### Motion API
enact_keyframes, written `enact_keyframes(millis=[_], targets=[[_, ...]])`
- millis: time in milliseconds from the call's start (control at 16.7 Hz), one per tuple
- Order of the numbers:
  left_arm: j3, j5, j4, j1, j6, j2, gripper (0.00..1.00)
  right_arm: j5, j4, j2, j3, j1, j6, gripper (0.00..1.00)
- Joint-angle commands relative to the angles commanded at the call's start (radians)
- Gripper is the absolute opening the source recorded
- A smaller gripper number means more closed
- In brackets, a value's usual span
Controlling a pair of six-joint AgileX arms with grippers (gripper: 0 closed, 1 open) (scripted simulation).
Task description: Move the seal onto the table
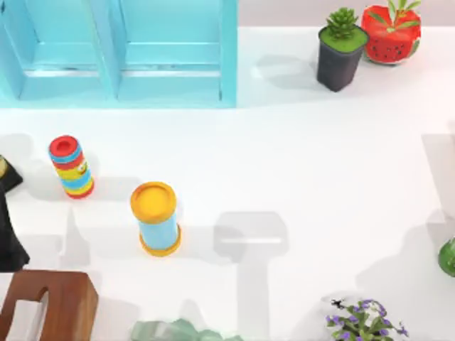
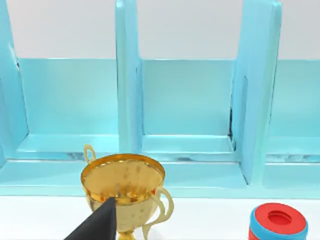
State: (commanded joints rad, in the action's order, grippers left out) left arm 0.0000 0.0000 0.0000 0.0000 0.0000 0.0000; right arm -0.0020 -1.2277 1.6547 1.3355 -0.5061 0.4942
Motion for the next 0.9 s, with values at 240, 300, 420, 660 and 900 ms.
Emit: enact_keyframes(millis=[240,300,420,660,900], targets=[[0.0,0.0,0.0,0.0,0.0,0.0,1.0,0.002,-0.017,0.018,0.013,-0.005,0.009,1.0],[0.0,0.0,0.0,0.0,0.0,0.0,1.0,0.002,-0.017,0.018,0.013,-0.005,0.009,1.0],[0.0,0.0,0.0,0.0,0.0,0.0,1.0,0.001,-0.011,0.016,0.006,0.0,0.008,1.0],[0.0,0.0,0.0,0.0,0.0,0.0,1.0,0.002,0.103,0.048,-0.081,-0.001,0.005,1.0],[0.0,0.0,0.0,0.0,0.0,0.0,1.0,0.002,0.31,0.102,-0.218,-0.001,0.004,1.0]])
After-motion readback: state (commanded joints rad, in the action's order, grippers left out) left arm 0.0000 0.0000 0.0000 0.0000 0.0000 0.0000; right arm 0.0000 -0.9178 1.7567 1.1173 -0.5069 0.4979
